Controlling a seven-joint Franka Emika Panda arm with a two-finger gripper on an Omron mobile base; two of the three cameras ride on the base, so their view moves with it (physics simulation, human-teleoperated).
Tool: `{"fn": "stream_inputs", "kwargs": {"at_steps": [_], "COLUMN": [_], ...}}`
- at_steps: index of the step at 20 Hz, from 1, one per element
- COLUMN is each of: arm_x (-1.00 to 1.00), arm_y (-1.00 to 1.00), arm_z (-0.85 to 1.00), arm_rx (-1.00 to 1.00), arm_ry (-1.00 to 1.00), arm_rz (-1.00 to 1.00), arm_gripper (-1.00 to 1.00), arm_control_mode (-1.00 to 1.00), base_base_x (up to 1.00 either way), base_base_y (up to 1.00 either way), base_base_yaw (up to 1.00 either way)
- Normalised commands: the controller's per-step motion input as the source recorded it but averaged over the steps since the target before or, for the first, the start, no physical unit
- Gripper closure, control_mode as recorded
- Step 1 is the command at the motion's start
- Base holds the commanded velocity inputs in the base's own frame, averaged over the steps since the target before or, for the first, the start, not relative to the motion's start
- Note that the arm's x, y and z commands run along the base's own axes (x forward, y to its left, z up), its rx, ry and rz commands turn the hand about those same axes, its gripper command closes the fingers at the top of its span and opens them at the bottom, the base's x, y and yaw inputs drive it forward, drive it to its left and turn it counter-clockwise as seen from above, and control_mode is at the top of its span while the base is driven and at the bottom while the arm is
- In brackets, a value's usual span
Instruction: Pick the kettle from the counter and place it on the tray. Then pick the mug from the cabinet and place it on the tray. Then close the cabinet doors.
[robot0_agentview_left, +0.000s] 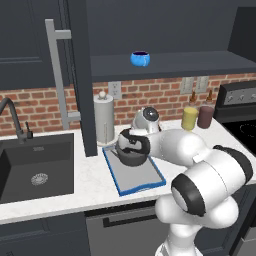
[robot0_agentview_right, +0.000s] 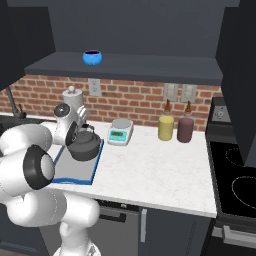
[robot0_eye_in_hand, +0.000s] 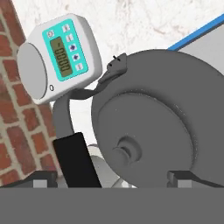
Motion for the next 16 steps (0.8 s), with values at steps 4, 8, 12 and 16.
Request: {"fn": "stream_inputs", "kwargs": {"at_steps": [4, 8, 12, 16], "arm_x": [-0.18, -0.19, -0.19, -0.31], "arm_y": [0.0, 0.0, 0.0, 0.0], "arm_z": [0.45, 0.56, 0.52, 0.39], "arm_rx": [0.0, 0.0, 0.03, 0.09], "arm_ry": [-0.04, -0.05, -0.01, 0.0], "arm_rz": [0.0, 0.0, 0.0, 0.0], "arm_gripper": [-1.0, -1.0, -1.0, -1.0], "arm_control_mode": [-1.0, -1.0, -1.0, -1.0], "base_base_x": [0.0, 0.0, 0.0, 0.0], "base_base_y": [0.0, 0.0, 0.0, 0.0], "base_base_yaw": [0.0, 0.0, 0.0, 0.0]}}
